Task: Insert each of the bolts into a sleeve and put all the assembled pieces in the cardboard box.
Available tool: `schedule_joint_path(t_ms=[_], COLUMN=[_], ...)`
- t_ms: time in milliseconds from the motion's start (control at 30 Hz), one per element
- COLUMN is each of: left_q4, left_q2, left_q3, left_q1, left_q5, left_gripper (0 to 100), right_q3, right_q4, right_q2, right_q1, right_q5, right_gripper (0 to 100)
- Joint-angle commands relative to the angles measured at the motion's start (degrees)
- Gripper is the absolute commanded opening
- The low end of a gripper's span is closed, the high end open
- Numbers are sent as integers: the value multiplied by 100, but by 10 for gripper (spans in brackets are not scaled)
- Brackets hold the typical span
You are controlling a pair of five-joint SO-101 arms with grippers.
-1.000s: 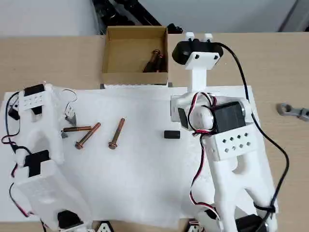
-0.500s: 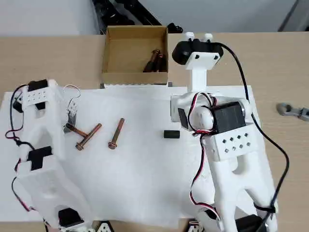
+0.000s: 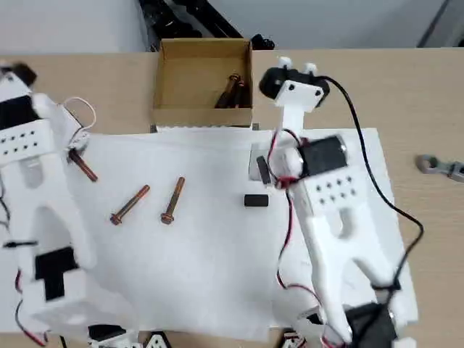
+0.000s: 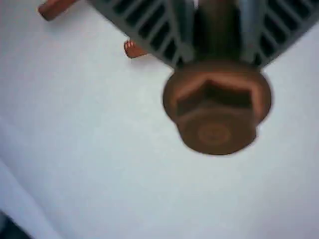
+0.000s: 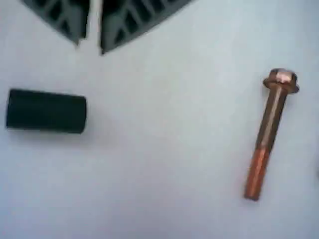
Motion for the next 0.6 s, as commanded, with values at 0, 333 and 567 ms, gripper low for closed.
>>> schedule_joint_path(t_ms=[0,333,567], left_q4=[193,404,404], left_q2=[-800,-2382,-3516], left_q3=[-268,400,1376], left_q1=[44,35,18], left_q5=[-870,-2347,-3200], left_gripper=[6,6,6], right_q3=[-26,-26,-53], right_q4=[66,84,523], right_q2=[444,1147,1516], right_q1=[-338,-884,-585], right_q5=[-554,-431,1776], right_gripper=[17,19,18])
